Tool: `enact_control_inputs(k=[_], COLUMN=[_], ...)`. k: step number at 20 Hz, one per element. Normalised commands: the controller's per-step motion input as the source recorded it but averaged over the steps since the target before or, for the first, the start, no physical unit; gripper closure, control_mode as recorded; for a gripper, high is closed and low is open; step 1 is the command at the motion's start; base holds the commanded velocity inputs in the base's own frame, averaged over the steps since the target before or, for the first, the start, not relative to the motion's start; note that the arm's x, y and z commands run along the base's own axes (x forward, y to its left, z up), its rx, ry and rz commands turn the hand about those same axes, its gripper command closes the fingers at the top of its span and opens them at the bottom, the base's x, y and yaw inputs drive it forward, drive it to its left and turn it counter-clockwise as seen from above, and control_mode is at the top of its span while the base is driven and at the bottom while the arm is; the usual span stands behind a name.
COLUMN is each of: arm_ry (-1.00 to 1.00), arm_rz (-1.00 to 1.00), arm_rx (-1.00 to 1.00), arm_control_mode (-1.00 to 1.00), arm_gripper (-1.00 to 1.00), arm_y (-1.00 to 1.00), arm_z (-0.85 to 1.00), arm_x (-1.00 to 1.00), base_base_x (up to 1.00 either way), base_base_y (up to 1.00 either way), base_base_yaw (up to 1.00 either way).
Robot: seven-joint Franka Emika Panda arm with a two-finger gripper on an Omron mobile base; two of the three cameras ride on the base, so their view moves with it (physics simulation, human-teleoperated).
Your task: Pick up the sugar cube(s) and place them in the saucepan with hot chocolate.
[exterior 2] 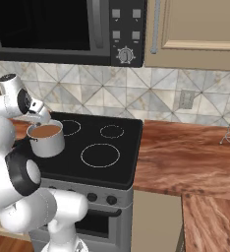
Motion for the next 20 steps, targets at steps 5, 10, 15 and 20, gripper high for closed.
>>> enact_control_inputs(k=[5,10,15,20], arm_ry=[0.1,0.11,0.15,0.07], arm_rz=[0.01,0.01,0.0,0.0], arm_rx=[0.0,0.0,-0.01,-0.01], arm_control_mode=[-1.0,-1.0,-1.0,-1.0], arm_gripper=[1.0,1.0,1.0,1.0], arm_y=[0.0,0.05,0.21,0.02], arm_z=[-0.12,-0.23,-0.27,-0.35], arm_x=[0.42,0.41,0.22,0.05], base_base_x=[0.0,0.0,0.0,0.0], base_base_y=[0.0,0.0,0.0,0.0], base_base_yaw=[0.0,0.0,0.0,0.0])
